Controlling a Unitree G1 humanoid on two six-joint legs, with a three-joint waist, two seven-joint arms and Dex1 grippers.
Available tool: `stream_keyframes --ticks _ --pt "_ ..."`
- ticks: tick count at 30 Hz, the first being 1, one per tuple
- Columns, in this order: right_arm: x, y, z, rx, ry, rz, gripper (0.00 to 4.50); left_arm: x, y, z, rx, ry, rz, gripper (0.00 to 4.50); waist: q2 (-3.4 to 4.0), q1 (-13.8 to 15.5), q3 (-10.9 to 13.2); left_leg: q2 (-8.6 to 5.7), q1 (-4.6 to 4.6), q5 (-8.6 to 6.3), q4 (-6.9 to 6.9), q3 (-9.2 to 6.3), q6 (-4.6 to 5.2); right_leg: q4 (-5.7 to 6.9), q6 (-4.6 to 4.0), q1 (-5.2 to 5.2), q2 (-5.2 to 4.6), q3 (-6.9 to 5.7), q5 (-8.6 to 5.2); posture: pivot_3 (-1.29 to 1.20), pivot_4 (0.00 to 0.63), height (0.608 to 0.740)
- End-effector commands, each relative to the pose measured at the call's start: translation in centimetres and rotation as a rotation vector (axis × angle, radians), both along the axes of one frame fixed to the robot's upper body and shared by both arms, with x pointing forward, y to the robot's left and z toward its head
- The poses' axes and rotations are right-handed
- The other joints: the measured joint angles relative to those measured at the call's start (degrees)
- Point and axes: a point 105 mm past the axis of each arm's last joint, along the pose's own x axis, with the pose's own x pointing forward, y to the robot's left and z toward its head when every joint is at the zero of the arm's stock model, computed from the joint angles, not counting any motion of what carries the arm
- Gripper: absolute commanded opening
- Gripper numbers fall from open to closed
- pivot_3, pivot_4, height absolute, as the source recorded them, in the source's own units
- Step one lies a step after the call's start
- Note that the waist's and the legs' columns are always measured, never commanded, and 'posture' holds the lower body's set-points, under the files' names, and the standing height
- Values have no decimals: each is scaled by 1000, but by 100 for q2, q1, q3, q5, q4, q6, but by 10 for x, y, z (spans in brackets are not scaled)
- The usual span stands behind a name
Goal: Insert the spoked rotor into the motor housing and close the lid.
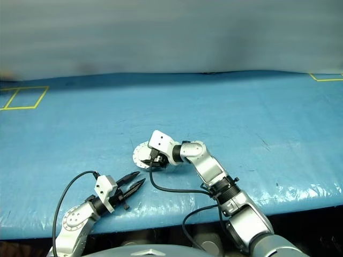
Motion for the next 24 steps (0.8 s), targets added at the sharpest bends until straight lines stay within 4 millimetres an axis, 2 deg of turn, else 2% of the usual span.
stream_keyframes --ticks 1,6,11,24 --pt "2 -16 -31 -102 80 -60 3006 -3 -2 1 5 0 -11 1601 1 0 -1 1 1 0 0 0 0 0 -4 2 0 0 -3 0 150 740" --pt "1 -14 -32 -35 161 -79 3006 -3 -2 1 6 1 -10 1601 3 0 -3 4 3 0 0 0 -1 1 -13 2 2 -1 -8 0 150 740" --pt "3 -15 -30 -47 126 -80 3006 -3 -2 0 7 2 -10 1601 3 -1 -3 5 2 0 -1 0 -1 1 -12 2 2 -2 -7 0 150 740" --pt "-2 -6 -5 23 51 -2 3006 -3 -4 -1 5 7 -16 1601 4 7 2 6 -5 -6 -12 0 -5 -6 -4 -8 2 -4 -4 0 150 740"
